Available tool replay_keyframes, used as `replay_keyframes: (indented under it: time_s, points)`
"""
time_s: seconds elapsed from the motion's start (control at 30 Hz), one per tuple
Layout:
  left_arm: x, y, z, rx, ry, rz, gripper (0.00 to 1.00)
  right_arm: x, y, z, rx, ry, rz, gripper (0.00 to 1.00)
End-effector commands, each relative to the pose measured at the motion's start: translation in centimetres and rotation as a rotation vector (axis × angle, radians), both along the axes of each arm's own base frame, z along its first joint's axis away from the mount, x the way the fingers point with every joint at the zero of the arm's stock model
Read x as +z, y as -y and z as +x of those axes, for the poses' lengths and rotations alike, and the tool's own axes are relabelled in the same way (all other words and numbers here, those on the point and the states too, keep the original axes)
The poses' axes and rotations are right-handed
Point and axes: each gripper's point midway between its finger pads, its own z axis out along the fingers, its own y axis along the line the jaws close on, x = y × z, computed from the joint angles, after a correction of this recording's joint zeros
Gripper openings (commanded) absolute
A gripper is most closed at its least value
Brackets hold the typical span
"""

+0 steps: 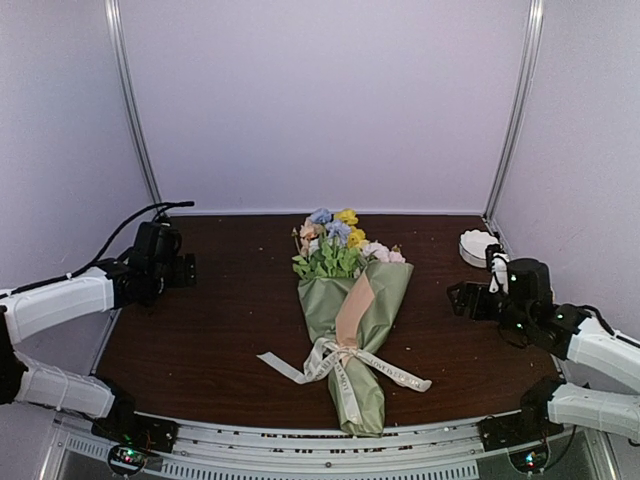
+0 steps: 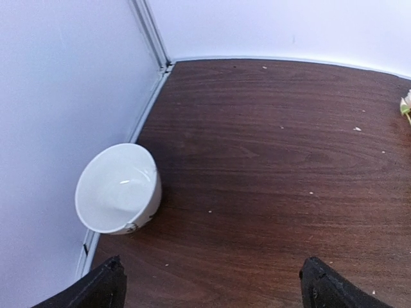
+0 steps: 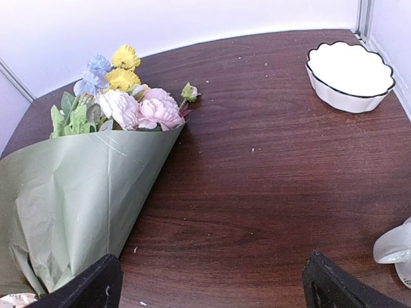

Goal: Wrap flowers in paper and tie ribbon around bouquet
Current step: Reset both arms

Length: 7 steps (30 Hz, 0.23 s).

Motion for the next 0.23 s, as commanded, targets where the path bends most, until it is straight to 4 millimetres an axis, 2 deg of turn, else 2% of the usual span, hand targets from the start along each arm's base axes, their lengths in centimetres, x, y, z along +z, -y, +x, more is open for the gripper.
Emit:
replay_keyframes:
  time_s: [0.0, 0.2]
  points:
    - [1.0, -2.6, -0.4, 0.106, 0.072, 0.063, 0.98, 0.6, 1.6, 0.4, -0.077, 0.057, -0.024, 1.00]
    - [-0.5, -2.7, -0.3, 0.108, 0.028, 0.075, 0.98, 1.1, 1.8, 0.4, -0.083, 0.067, -0.032, 1.00]
